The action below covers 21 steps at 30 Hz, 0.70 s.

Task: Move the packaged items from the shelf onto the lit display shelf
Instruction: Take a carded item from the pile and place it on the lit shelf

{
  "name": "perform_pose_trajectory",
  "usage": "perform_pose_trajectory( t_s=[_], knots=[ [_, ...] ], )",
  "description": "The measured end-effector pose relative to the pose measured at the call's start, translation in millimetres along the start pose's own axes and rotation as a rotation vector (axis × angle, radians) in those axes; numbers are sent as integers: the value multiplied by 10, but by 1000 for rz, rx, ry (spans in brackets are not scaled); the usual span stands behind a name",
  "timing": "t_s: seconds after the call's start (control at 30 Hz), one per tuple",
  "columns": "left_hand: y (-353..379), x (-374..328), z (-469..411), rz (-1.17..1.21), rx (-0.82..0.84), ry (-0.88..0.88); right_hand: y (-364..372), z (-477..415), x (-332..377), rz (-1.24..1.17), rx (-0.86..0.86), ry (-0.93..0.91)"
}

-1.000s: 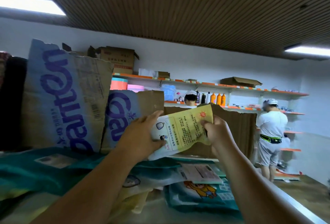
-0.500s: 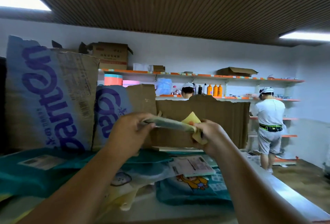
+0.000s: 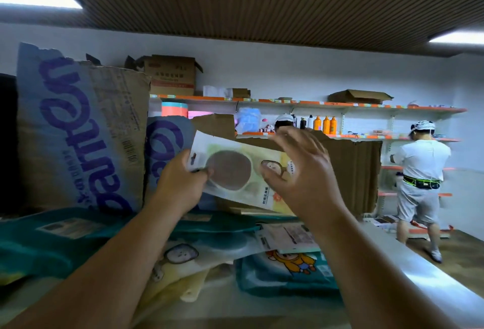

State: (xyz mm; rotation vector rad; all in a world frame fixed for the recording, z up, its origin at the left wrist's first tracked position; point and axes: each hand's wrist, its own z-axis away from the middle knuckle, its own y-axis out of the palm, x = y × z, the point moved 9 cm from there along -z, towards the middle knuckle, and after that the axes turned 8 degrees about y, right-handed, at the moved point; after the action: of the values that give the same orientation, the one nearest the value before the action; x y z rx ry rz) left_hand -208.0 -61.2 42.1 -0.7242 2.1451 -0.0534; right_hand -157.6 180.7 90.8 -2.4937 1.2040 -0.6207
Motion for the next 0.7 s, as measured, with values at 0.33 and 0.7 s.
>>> perform_pose_trajectory(
  t_s=[0.33,0.7],
  knots=[
    [-3,337,-26,367,-63,-307,542,156,62,269,489,36],
    [47,-617,281,-474,163,490,216,100,38,164,221,116]
  ],
)
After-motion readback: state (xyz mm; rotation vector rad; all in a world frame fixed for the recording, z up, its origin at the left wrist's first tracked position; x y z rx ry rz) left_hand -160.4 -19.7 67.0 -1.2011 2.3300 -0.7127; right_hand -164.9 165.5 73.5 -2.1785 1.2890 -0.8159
